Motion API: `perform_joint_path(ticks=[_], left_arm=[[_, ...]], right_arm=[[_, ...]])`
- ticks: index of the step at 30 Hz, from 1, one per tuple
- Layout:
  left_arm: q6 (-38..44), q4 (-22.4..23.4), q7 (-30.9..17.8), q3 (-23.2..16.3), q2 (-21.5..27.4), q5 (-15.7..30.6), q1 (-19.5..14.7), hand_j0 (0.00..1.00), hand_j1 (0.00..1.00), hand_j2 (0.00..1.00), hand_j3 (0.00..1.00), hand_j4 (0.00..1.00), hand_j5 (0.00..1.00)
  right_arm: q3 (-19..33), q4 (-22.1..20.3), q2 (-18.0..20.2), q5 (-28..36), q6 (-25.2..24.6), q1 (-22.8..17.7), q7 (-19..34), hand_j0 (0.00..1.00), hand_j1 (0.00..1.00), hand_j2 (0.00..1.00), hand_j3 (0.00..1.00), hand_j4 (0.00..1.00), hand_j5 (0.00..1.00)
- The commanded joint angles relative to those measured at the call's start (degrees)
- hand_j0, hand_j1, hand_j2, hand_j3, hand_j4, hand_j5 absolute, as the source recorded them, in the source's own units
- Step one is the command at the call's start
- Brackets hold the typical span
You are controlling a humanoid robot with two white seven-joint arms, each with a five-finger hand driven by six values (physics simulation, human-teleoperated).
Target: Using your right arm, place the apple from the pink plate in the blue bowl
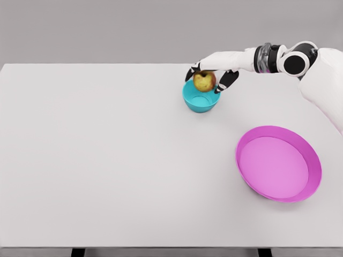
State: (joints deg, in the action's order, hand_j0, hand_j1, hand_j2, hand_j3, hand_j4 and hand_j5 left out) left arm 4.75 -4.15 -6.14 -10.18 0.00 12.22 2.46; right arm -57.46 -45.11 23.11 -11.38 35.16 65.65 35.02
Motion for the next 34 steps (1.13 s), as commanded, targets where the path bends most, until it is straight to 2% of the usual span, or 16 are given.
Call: perform_joint_path(ticks=[1,6,9,11,14,17,19,22,24,25,32,34], left_arm=[[0.00,0.02,-0.01,-0.01,0.00,0.00,0.00,1.00,1.00,1.00,1.00,1.00,1.00],[0.00,0.02,-0.01,-0.01,0.00,0.00,0.00,1.00,1.00,1.00,1.00,1.00,1.00],[0.00,0.02,-0.01,-0.01,0.00,0.00,0.00,1.00,1.00,1.00,1.00,1.00,1.00],[0.00,0.02,-0.01,-0.01,0.00,0.00,0.00,1.00,1.00,1.00,1.00,1.00,1.00],[0.00,0.02,-0.01,-0.01,0.00,0.00,0.00,1.00,1.00,1.00,1.00,1.00,1.00],[0.00,0.02,-0.01,-0.01,0.00,0.00,0.00,1.00,1.00,1.00,1.00,1.00,1.00],[0.00,0.02,-0.01,-0.01,0.00,0.00,0.00,1.00,1.00,1.00,1.00,1.00,1.00],[0.00,0.02,-0.01,-0.01,0.00,0.00,0.00,1.00,1.00,1.00,1.00,1.00,1.00],[0.00,0.02,-0.01,-0.01,0.00,0.00,0.00,1.00,1.00,1.00,1.00,1.00,1.00],[0.00,0.02,-0.01,-0.01,0.00,0.00,0.00,1.00,1.00,1.00,1.00,1.00,1.00],[-0.09,-0.25,-0.01,0.08,0.00,0.00,-0.79,1.00,1.00,1.00,1.00,1.00,1.00],[-0.09,-0.33,-0.10,-0.10,0.00,-0.09,-0.70,1.00,1.00,1.00,1.00,1.00,1.00]], right_arm=[[0.15,-0.16,0.10,0.04,-0.16,0.00,-0.02,0.94,0.94,0.94,0.94,0.94,0.94],[0.94,-2.00,1.59,0.04,-0.16,-0.26,-0.02,1.00,1.00,1.00,1.00,1.00,1.00],[2.17,-9.29,5.10,0.83,-0.16,-0.62,-0.02,1.00,1.00,1.00,1.00,1.00,1.00],[2.09,-18.60,12.39,7.24,-0.16,-2.02,-0.02,1.00,1.00,1.00,1.00,1.00,1.00],[1.56,-32.32,24.26,11.99,-0.16,-4.30,-0.02,1.00,1.00,1.00,1.00,1.00,1.00],[1.64,-39.97,31.21,12.70,-0.16,-6.85,-0.02,1.00,1.00,1.00,1.00,1.00,1.00],[2.17,-40.67,34.55,15.86,-0.16,-8.26,-0.02,1.00,1.00,1.00,1.00,1.00,1.00],[4.28,-40.59,35.61,16.39,-0.16,-10.02,-0.02,1.00,1.00,1.00,1.00,1.00,1.00],[9.81,-40.59,35.17,16.74,-0.16,-15.73,-0.02,1.00,1.00,1.00,1.00,1.00,1.00],[11.22,-40.59,34.90,16.65,-0.16,-17.31,-0.02,1.00,1.00,1.00,1.00,1.00,1.00],[12.02,-41.82,35.96,16.83,-0.16,-17.58,-0.02,1.00,1.00,1.00,1.00,1.00,1.00],[12.10,-42.26,37.71,16.83,-0.16,-18.98,-0.02,1.00,1.00,1.00,1.00,1.00,1.00]])
